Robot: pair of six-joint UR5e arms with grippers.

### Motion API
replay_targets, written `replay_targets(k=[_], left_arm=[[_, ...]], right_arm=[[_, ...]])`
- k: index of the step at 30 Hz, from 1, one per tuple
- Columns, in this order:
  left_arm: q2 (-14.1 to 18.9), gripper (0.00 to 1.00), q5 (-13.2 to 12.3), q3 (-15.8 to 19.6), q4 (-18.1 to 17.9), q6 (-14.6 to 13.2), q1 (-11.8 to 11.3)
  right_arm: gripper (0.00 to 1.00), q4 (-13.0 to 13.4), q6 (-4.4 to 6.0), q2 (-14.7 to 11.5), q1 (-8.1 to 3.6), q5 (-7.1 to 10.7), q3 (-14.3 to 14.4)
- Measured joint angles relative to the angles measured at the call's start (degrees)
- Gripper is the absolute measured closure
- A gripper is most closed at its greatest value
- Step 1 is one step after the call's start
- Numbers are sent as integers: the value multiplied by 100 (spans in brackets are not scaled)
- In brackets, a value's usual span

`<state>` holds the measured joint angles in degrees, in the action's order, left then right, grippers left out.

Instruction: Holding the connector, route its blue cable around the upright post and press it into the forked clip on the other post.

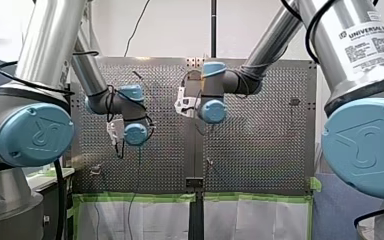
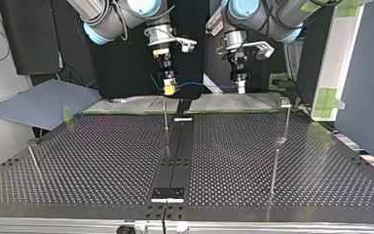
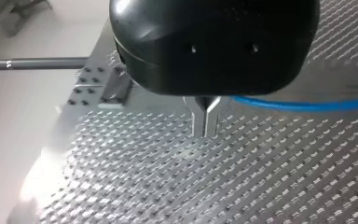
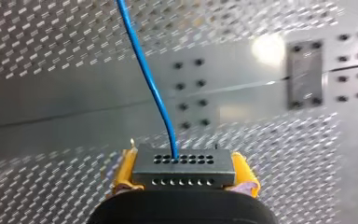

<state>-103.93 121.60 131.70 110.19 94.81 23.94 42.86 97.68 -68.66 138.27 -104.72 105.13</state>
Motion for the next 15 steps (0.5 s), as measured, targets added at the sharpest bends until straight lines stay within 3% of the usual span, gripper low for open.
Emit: replay_targets(k=[7,15], left_arm=[[350,100,-148,-225,350,192,-333],[749,100,-487,-452,747,494,-730]], right_arm=[[100,-343,-35,-344,-70,189,-344],[100,-765,-61,-761,-180,504,-760]])
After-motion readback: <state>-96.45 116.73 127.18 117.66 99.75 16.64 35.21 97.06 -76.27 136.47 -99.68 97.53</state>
